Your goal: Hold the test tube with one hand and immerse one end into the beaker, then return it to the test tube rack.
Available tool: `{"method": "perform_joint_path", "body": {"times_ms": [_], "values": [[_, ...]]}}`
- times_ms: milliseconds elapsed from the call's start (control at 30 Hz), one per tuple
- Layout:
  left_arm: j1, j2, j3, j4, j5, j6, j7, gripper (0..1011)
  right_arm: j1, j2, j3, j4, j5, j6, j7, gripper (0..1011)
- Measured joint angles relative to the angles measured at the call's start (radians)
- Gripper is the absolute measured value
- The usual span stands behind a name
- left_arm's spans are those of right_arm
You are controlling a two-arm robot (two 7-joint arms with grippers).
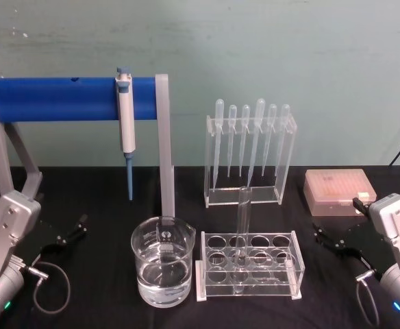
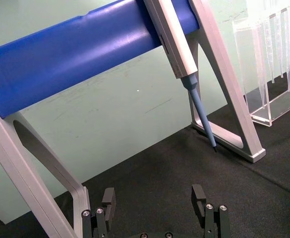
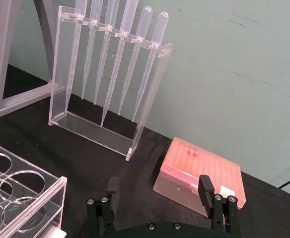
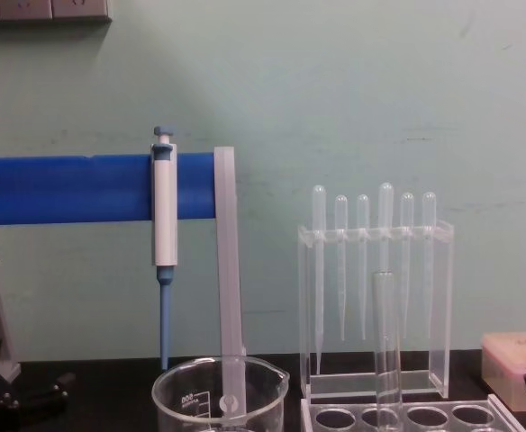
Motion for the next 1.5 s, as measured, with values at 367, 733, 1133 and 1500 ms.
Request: {"method": "perform_joint_path", "body": {"times_ms": [367, 733, 1133, 1500], "values": [[0.000, 0.000, 0.000, 0.000, 0.000, 0.000, 0.000, 1000, 0.000, 0.000, 0.000, 0.000, 0.000, 0.000, 0.000, 1003], [0.000, 0.000, 0.000, 0.000, 0.000, 0.000, 0.000, 1000, 0.000, 0.000, 0.000, 0.000, 0.000, 0.000, 0.000, 1003], [0.000, 0.000, 0.000, 0.000, 0.000, 0.000, 0.000, 1000, -0.008, 0.001, 0.006, -0.008, -0.001, 0.000, 0.000, 1003], [0.000, 0.000, 0.000, 0.000, 0.000, 0.000, 0.000, 1000, -0.173, 0.059, 0.096, -0.182, 0.029, -0.017, -0.026, 1003]]}}
